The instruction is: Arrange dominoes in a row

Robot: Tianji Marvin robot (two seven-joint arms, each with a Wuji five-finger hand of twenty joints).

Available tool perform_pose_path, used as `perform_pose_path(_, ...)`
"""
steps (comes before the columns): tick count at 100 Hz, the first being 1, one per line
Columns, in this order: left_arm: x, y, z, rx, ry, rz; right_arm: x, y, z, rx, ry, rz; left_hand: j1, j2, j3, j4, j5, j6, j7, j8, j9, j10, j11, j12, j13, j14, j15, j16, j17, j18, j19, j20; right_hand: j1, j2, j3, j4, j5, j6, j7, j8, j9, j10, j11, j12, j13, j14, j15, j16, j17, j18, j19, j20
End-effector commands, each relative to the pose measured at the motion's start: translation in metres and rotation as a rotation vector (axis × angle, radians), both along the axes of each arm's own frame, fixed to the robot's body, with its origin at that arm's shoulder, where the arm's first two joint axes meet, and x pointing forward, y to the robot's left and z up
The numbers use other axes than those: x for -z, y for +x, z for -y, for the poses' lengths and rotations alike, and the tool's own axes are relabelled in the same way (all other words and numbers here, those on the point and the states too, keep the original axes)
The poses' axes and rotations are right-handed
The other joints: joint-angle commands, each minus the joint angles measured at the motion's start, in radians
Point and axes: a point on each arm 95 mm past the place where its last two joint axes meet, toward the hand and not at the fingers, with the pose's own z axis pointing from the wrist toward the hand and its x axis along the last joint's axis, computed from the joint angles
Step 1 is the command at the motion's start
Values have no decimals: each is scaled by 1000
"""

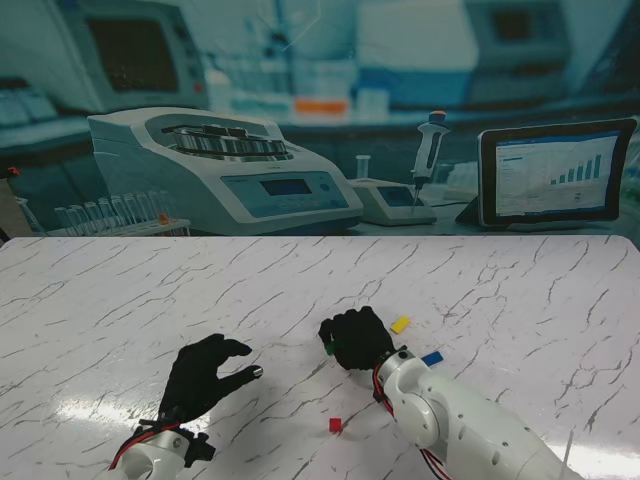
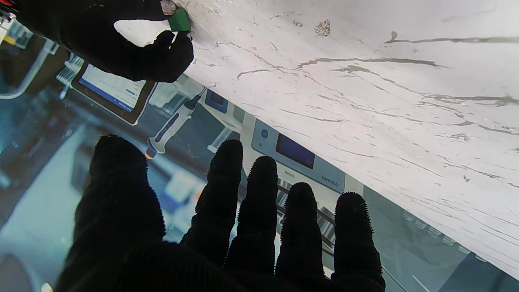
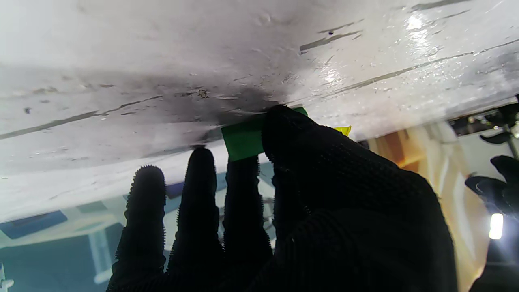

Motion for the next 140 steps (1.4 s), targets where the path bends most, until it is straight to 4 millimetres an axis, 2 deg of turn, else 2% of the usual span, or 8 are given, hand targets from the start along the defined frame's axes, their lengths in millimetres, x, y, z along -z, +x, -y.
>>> perform_pose_path(1, 2, -2, 5, 22, -24, -3, 20, -16, 2, -1, -23, -55, -1, 32, -16, -17, 12, -28, 7, 15, 20, -15, 18, 14, 29, -6, 21, 11, -4, -2, 38, 20, 70, -9, 5, -37, 35, -52, 218, 80, 24, 54, 52, 38, 8, 33, 52, 34, -8, 17, 24, -14)
perform_pose_path(21, 2, -3, 5, 21, -27, -6, 19, -17, 2, 4, -15, -51, 11, 39, -19, -20, 18, -30, 15, 16, 28, -14, 23, 15, 33, -6, 24, 12, -4, 1, 42, 22, 68, -10, 11, -37, 24, -44, 245, 109, 22, 68, 113, 103, 25, 52, 95, 63, 7, 38, 40, -14)
perform_pose_path(41, 3, -3, 5, 19, -27, -8, 19, -17, 2, 10, -9, -56, 16, 41, -22, -20, 20, -32, 24, 16, 32, -17, 27, 16, 36, -7, 27, 13, -2, 0, 45, 23, 68, -9, 13, -37, 15, -47, 232, 102, 28, 81, 116, 106, 43, 65, 110, 76, 23, 55, 51, -12)
perform_pose_path(63, 3, -3, 5, 18, -27, -9, 18, -16, 1, 17, -2, -65, 18, 38, -24, -20, 20, -36, 32, 17, 34, -18, 29, 17, 40, -7, 30, 14, -1, 0, 48, 25, 70, -5, 11, -32, -30, -38, 144, 43, 32, 89, 95, 89, 55, 80, 107, 83, 32, 72, 55, -11)
perform_pose_path(104, 3, -3, 5, 14, -28, -9, 17, -16, -1, 11, 19, -72, 21, 32, -23, -19, 19, -38, 43, 17, 38, -20, 33, 19, 45, -9, 33, 15, -1, -1, 49, 25, 72, -6, 17, -29, -45, -9, -1, -6, 46, 81, 110, 83, 75, 76, 107, 96, 41, 77, 56, -10)
perform_pose_path(127, 3, -3, 4, 12, -27, -10, 19, -18, 0, 8, 26, -74, 22, 33, -23, -19, 21, -39, 49, 17, 42, -21, 36, 21, 47, -8, 35, 16, 1, -1, 51, 26, 74, -12, 28, -29, -39, -4, -71, -18, 59, 62, 144, 93, 95, 70, 121, 107, 50, 82, 56, -9)
perform_pose_path(140, 4, -3, 4, 14, -29, -12, 19, -18, 1, 4, 24, -77, 20, 33, -24, -19, 20, -38, 51, 17, 43, -21, 37, 21, 49, -8, 37, 17, 1, -1, 52, 26, 74, -12, 26, -30, -20, 19, -193, -56, 59, 60, 153, 87, 94, 66, 120, 112, 51, 82, 54, -7)
